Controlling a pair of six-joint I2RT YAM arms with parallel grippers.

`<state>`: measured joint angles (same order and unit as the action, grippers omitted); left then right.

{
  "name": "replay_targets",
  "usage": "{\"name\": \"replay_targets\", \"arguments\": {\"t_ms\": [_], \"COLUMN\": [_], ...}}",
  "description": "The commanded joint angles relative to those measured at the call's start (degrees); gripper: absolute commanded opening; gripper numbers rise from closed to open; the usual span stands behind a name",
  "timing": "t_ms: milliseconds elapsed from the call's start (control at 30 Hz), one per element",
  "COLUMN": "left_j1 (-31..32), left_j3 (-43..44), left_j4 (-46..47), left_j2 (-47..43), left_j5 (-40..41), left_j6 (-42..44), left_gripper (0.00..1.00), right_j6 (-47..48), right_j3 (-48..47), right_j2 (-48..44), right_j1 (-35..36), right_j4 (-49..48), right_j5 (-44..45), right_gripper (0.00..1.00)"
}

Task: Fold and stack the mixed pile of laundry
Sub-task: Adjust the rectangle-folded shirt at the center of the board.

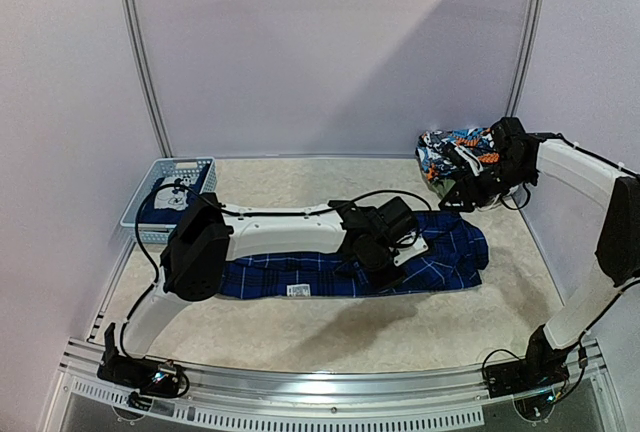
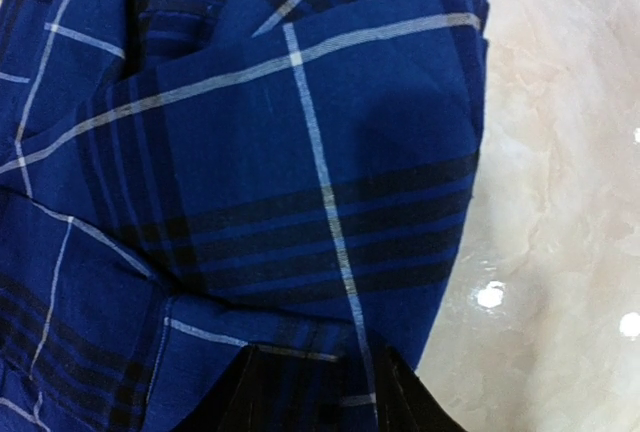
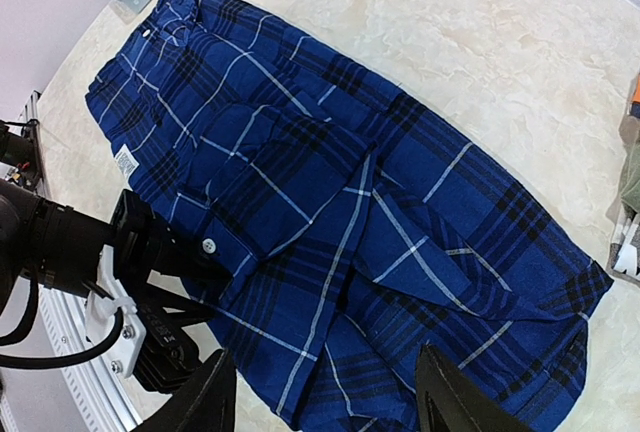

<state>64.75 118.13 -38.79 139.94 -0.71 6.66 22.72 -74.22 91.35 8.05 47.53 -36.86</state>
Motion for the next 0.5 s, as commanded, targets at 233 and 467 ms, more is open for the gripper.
{"name": "replay_targets", "arguments": {"t_ms": [233, 467], "left_j1": [0.2, 0.25], "left_j3": [4.08, 3.67], "left_j4": [-3.28, -2.9], "left_j2": [1.42, 0.47], "left_j5": [10.45, 9.29], "left_j6": [0.09, 1.17], "left_gripper": [0.35, 0.36], "right_j6": [0.04, 0.39], "right_j3": [0.65, 0.65], "right_j2": [1.29, 1.13], "right_j1": [-0.49, -0.49], "right_j4": [0.43, 0.92], "right_j5": [-1.86, -2.29], "right_gripper": [0.61, 0.61]}}
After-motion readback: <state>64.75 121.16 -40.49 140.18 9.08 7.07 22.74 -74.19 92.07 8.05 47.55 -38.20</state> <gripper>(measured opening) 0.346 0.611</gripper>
